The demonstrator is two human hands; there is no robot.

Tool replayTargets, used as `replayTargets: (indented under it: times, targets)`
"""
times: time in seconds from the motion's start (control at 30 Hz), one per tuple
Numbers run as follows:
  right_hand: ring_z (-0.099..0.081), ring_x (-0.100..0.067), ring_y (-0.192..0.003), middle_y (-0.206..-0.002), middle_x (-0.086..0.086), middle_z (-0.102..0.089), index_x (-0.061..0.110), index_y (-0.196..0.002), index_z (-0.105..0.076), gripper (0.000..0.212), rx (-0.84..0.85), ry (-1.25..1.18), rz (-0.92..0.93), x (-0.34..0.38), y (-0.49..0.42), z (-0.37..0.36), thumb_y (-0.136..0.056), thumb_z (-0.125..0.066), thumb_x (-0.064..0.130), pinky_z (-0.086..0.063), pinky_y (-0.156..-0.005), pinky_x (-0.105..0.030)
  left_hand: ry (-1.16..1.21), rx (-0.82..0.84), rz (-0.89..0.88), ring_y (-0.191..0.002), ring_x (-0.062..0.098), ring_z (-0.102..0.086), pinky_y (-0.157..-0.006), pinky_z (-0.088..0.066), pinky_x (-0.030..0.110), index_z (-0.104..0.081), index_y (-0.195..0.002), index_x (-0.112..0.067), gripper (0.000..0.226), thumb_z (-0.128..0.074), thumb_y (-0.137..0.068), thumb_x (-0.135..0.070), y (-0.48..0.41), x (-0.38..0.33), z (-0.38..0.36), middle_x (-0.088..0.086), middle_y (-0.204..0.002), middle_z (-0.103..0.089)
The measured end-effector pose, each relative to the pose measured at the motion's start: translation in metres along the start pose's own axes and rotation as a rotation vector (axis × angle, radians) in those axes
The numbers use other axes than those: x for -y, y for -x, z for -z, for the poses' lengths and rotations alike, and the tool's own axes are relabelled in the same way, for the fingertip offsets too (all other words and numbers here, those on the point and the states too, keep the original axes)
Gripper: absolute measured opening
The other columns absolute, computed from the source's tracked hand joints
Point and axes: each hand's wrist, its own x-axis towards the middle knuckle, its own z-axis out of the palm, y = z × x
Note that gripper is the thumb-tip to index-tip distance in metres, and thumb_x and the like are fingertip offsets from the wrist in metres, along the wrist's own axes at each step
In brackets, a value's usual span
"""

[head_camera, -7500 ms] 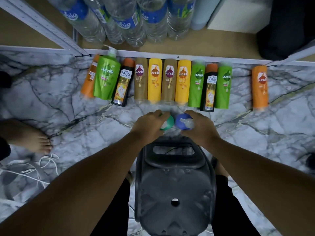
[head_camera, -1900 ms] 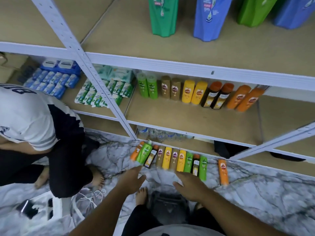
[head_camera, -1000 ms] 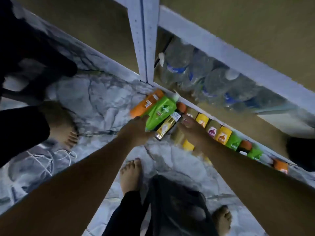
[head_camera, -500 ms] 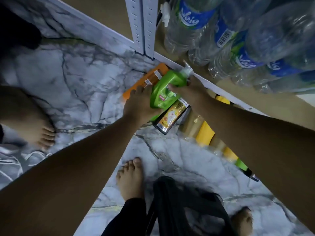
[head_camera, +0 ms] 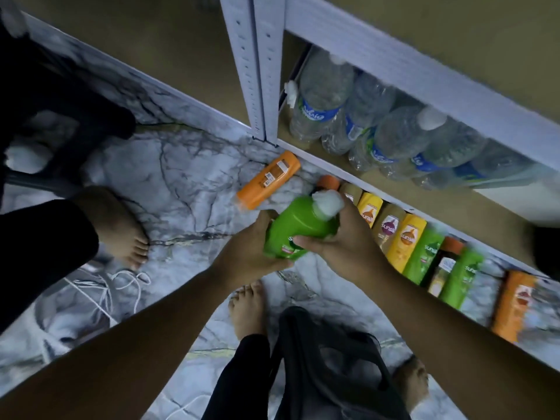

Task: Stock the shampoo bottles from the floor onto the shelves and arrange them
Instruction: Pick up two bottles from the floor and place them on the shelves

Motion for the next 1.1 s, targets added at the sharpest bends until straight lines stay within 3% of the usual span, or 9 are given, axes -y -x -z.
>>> replayTargets:
  times: [0.1,0.2,0.33,0.43,0.53,0.63,0.9,1.0,1.1]
  targets:
    - [-0.055,0.002,-0.116,-0.122,0.014,-0.059,0.056,-0.114,-0.05,0.069,0.0,0.03,0.04,0.04,0.046,0.025,-0.062,-0.092,0.037,-0.051,-0.099,-0.036,0.003,0.021,-0.048,-0.099,0.003,-0.065,-0.082,-0.055,0.034,-0.04,-0.135,-0.04,0.082,-0.087,-0.068,-0.05,0.036,-0.046,0.017,-0.015,-0.111,-0.067]
    - [-0.056,-0.005,-0.118,-0.122,0.012,-0.057,0.058,-0.118,-0.048,0.07,-0.039,0.031,0.106,0.091,0.096,0.062,-0.061,-0.088,0.053,-0.051,-0.097,-0.04,-0.005,0.012,-0.076,-0.101,0.003,-0.065,-0.082,-0.056,0.036,-0.04,-0.137,-0.043,0.085,-0.086,-0.066,-0.055,0.075,-0.104,0.034,-0.014,-0.113,-0.067]
    - [-0.052,0.0,-0.121,-0.125,0.021,-0.055,0.06,-0.123,-0.044,0.067,-0.093,0.101,0.204,0.159,0.163,0.114,-0.069,-0.084,0.054,-0.048,-0.097,-0.027,-0.037,-0.008,-0.145,-0.102,0.002,-0.063,-0.082,-0.055,0.029,-0.034,-0.14,-0.049,0.091,-0.085,-0.065,-0.06,0.123,-0.187,0.057,-0.015,-0.117,-0.066]
    - [-0.058,-0.004,-0.119,-0.126,0.02,-0.061,0.04,-0.132,-0.051,0.069,-0.117,0.053,0.213,0.205,0.212,0.152,-0.072,-0.084,0.047,-0.053,-0.095,-0.036,-0.056,-0.064,-0.223,-0.109,0.001,-0.061,-0.085,-0.053,0.028,-0.037,-0.142,-0.046,0.092,-0.086,-0.065,-0.059,0.158,-0.251,0.074,-0.022,-0.127,-0.062]
    - [-0.062,-0.004,-0.114,-0.122,0.021,-0.064,0.039,-0.13,-0.053,0.068,-0.204,0.037,0.255,0.254,0.264,0.191,-0.071,-0.086,0.047,-0.055,-0.092,-0.038,-0.037,-0.113,-0.336,-0.111,-0.009,-0.055,-0.085,-0.051,0.022,-0.041,-0.135,-0.045,0.085,-0.089,-0.065,-0.054,0.194,-0.318,0.088,-0.037,-0.122,-0.055]
    - [-0.06,-0.005,-0.119,-0.127,0.021,-0.062,0.042,-0.133,-0.051,0.069,-0.306,0.034,0.322,0.303,0.314,0.226,-0.073,-0.081,0.057,-0.053,-0.096,-0.041,-0.009,-0.098,-0.405,-0.098,-0.001,-0.063,-0.08,-0.055,0.032,-0.043,-0.128,-0.047,0.079,-0.088,-0.063,-0.053,0.222,-0.384,0.101,-0.022,-0.108,-0.065]
    - [-0.059,0.004,-0.115,-0.122,0.026,-0.063,0.04,-0.13,-0.054,0.063,-0.581,0.027,0.493,0.41,0.439,0.309,-0.074,-0.084,0.038,-0.051,-0.097,-0.027,-0.077,-0.086,-0.603,-0.099,0.006,-0.068,-0.084,-0.058,0.035,-0.036,-0.134,-0.055,0.093,-0.088,-0.057,-0.059,0.3,-0.555,0.138,-0.012,-0.111,-0.071]
    - [-0.061,-0.003,-0.116,-0.124,0.019,-0.065,0.037,-0.131,-0.056,0.065,-0.658,0.034,0.549,0.437,0.462,0.339,-0.074,-0.087,0.038,-0.052,-0.1,-0.039,-0.095,-0.105,-0.682,-0.093,-0.004,-0.066,-0.08,-0.056,0.024,-0.036,-0.133,-0.053,0.092,-0.089,-0.057,-0.057,0.315,-0.607,0.146,-0.017,-0.106,-0.071]
    - [-0.062,-0.002,-0.112,-0.122,0.02,-0.066,0.037,-0.134,-0.055,0.067,-0.724,0.073,0.608,0.463,0.478,0.369,-0.075,-0.087,0.036,-0.051,-0.1,-0.037,-0.113,-0.12,-0.77,-0.088,-0.013,-0.062,-0.069,-0.047,0.01,-0.041,-0.124,-0.051,0.081,-0.091,-0.06,-0.05,0.324,-0.657,0.156,-0.022,-0.101,-0.069]
